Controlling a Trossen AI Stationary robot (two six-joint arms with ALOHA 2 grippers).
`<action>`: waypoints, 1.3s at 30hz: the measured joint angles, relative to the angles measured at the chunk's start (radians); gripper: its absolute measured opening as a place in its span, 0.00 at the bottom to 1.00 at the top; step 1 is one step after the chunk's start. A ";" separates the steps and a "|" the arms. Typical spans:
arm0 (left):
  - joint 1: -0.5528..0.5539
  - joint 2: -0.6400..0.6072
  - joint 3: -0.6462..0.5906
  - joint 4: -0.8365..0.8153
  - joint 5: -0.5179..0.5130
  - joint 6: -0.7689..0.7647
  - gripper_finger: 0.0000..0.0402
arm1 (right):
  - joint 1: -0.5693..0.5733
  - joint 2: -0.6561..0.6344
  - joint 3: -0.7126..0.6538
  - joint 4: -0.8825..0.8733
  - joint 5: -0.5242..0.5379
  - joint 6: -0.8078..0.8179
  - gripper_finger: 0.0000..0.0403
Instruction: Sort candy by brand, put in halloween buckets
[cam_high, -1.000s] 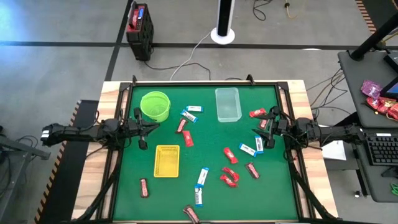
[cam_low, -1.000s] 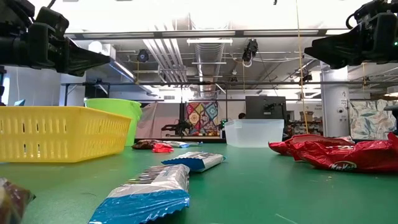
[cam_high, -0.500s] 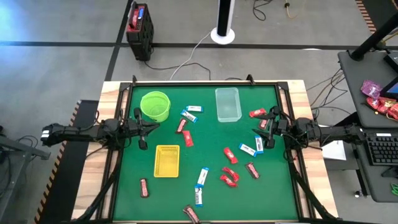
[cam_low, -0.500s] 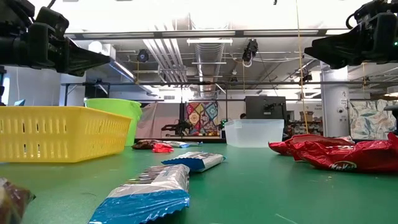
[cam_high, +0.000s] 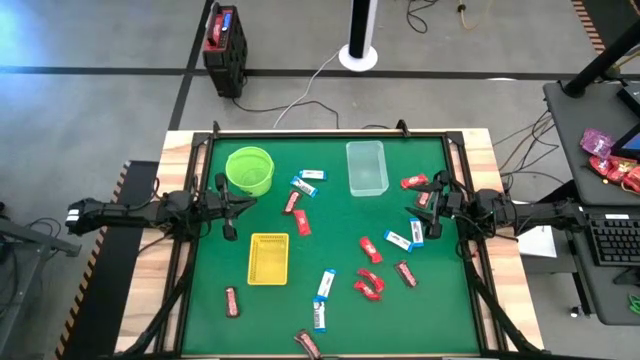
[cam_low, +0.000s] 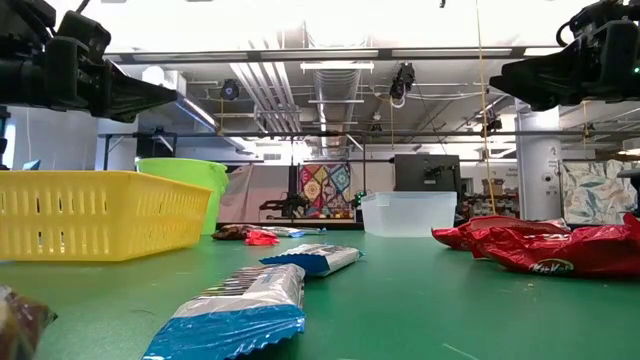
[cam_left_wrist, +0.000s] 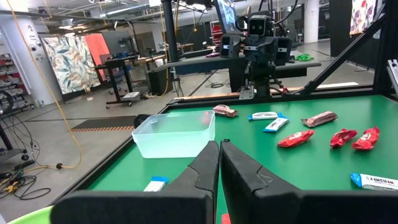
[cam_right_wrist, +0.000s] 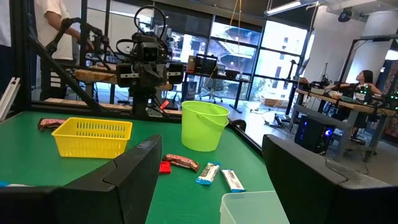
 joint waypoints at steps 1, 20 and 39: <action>0.000 0.000 0.000 0.001 0.000 0.007 0.00 | 0.000 0.000 0.000 0.000 0.000 0.000 0.68; 0.000 0.001 0.000 0.285 0.007 -0.578 0.00 | 0.000 0.063 0.194 -0.062 0.005 0.377 0.68; -0.361 0.624 0.754 -0.903 -0.041 -1.465 0.00 | 0.000 0.375 0.541 -0.627 0.320 0.544 0.68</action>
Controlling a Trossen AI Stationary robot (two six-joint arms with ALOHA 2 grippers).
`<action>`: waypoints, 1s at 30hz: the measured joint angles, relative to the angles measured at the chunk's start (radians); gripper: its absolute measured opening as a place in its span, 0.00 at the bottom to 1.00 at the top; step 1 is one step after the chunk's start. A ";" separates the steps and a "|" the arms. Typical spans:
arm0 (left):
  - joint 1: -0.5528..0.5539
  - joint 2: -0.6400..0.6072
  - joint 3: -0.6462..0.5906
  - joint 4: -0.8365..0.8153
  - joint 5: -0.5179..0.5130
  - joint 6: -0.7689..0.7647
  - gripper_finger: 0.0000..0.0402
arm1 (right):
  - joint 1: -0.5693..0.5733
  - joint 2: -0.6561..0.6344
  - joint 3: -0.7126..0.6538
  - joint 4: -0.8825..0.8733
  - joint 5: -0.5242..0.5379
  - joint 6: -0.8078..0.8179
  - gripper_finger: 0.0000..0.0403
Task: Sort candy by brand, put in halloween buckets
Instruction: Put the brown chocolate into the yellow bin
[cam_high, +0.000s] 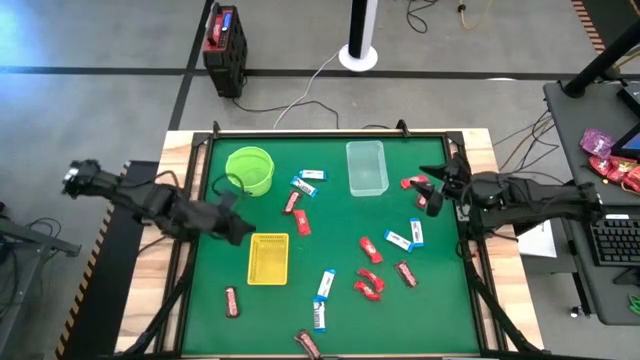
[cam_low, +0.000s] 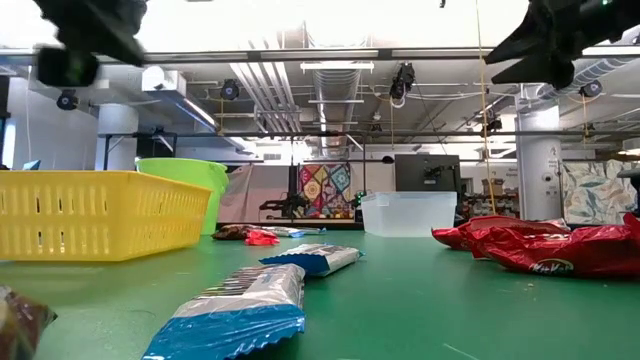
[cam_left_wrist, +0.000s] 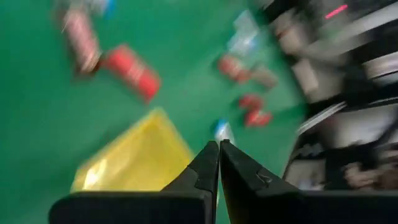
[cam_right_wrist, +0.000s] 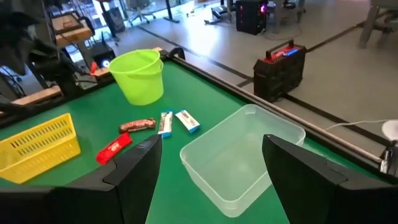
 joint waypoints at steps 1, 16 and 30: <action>-0.043 0.046 0.059 -0.097 0.000 -0.074 0.00 | 0.000 0.007 0.000 0.000 0.000 0.003 0.68; -0.560 0.583 0.342 -0.391 0.195 -0.922 0.00 | 0.000 0.030 0.000 0.001 -0.004 0.008 0.68; -0.579 0.806 0.343 -0.290 0.236 -1.060 0.27 | 0.000 0.030 0.000 0.000 -0.084 0.025 0.68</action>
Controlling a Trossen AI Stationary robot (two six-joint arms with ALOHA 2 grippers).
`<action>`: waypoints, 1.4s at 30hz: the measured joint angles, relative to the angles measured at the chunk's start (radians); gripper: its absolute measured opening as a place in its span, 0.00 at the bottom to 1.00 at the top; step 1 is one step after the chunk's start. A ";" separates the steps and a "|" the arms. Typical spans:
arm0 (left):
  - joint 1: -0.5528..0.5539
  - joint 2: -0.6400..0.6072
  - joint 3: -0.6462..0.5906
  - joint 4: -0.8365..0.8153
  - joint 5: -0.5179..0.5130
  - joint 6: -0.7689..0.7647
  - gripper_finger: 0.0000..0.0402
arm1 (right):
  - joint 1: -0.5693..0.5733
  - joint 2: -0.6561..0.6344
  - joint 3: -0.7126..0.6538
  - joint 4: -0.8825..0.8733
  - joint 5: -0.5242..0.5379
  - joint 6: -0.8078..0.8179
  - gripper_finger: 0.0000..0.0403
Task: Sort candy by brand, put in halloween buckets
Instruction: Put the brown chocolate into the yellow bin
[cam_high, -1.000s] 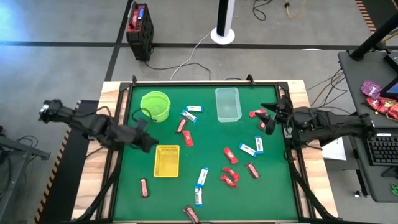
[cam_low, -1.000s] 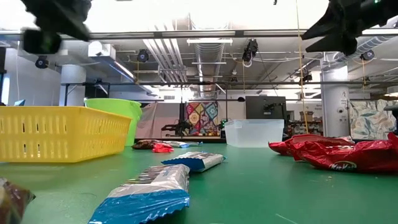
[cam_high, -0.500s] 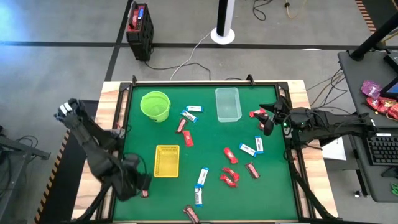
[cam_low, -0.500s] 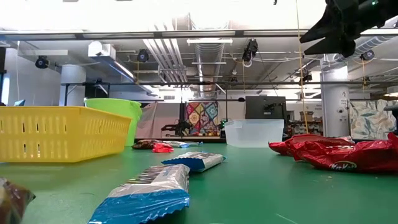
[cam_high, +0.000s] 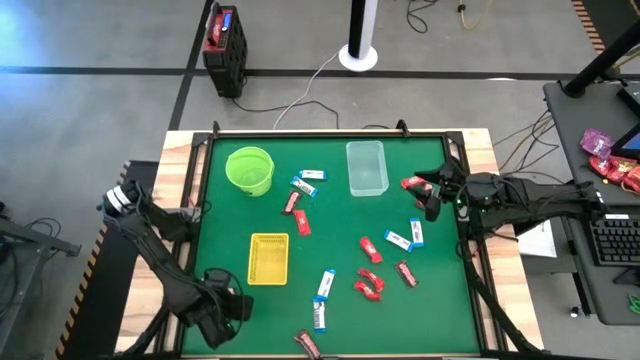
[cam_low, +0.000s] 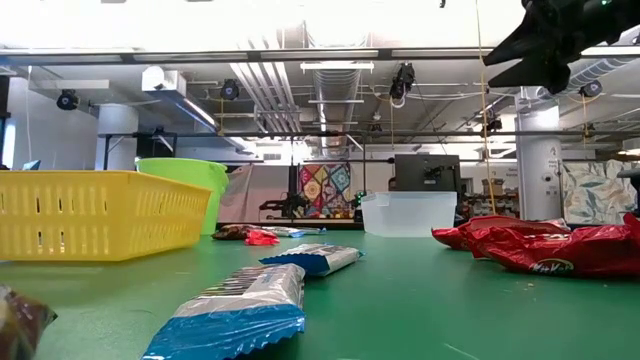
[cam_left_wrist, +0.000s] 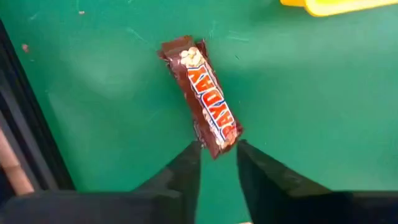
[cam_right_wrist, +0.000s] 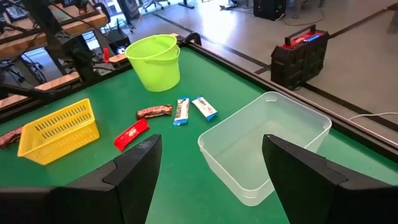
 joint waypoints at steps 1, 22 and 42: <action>0.000 0.009 0.000 0.000 0.000 -0.014 0.31 | 0.000 0.000 0.000 0.000 -0.001 0.000 0.68; 0.014 0.137 -0.047 0.070 -0.002 0.001 0.48 | 0.000 0.000 0.000 -0.013 -0.003 -0.003 0.68; 0.014 0.134 -0.047 0.078 0.008 0.073 0.11 | 0.000 0.000 0.000 -0.027 -0.003 -0.001 0.68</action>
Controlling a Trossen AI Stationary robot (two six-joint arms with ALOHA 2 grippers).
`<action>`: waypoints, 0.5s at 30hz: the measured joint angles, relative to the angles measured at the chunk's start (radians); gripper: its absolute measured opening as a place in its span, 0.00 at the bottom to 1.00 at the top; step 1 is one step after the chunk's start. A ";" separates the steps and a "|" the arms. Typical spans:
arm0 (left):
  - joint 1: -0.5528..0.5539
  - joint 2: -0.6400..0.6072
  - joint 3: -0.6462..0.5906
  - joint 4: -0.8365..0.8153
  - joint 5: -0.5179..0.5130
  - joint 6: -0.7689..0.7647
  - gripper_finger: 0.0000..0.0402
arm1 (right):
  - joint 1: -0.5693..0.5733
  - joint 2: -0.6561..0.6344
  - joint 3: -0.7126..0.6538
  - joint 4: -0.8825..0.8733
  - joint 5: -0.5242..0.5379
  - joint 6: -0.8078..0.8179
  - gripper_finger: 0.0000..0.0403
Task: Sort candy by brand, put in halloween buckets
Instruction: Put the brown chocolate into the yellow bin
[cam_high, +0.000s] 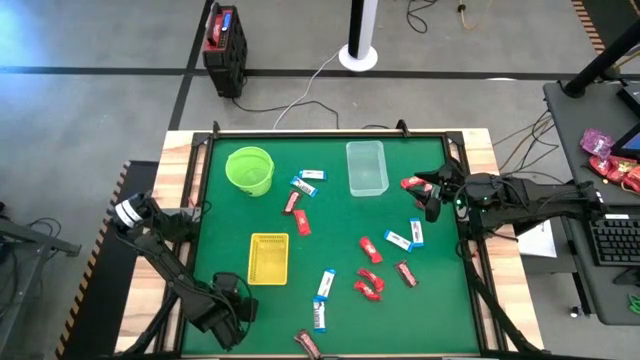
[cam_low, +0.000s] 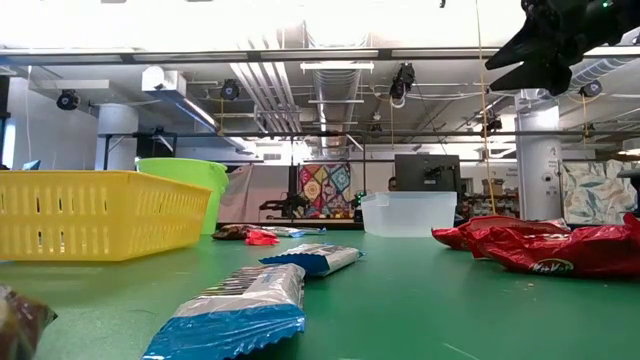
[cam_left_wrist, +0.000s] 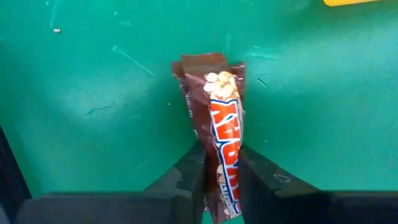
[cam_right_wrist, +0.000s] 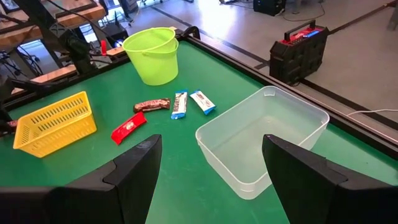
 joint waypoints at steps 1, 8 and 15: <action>0.000 -0.006 0.000 0.001 0.017 0.015 0.10 | 0.000 0.000 0.000 0.000 0.000 0.000 0.68; 0.000 -0.095 0.048 -0.093 0.084 0.061 0.08 | 0.000 0.000 0.000 0.000 0.000 0.000 0.68; 0.010 -0.233 0.134 -0.168 -0.223 0.102 0.08 | 0.000 0.001 0.000 0.000 0.000 0.000 0.68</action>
